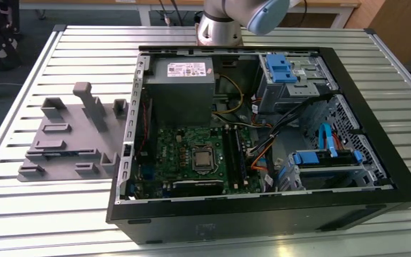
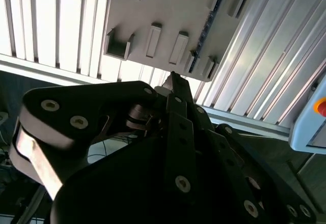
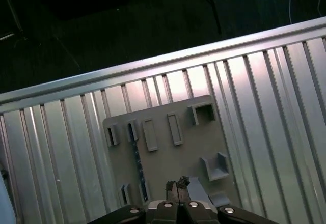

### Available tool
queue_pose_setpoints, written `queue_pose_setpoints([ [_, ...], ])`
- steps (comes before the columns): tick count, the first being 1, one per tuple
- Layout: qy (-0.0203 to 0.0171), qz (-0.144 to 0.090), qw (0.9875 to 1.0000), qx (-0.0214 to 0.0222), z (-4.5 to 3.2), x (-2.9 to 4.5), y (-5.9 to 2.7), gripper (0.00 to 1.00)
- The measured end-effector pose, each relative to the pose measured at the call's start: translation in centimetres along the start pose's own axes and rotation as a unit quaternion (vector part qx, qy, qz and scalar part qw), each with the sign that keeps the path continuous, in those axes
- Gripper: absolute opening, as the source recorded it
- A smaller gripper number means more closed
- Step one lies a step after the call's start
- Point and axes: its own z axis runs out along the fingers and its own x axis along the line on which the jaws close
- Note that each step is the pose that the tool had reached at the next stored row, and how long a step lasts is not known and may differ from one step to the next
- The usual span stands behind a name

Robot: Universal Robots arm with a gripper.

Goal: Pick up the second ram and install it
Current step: 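Pick up the second ram and move it above second insertion slot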

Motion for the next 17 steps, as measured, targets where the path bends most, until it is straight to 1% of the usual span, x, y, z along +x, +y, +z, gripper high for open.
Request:
queue_pose_setpoints([
  [3,-0.0001,-0.001,1.0,0.0005,0.03,0.1,0.36,0.11],
  [7,0.0008,-0.021,0.9998,0.0003,0.08,0.17,0.43,0.11],
  [9,0.001,-0.027,0.9996,0.0003,0.09,0.31,0.43,0.11],
  [17,0.001,-0.028,0.9996,0.0003,0.19,0.7,0.33,0.11],
])
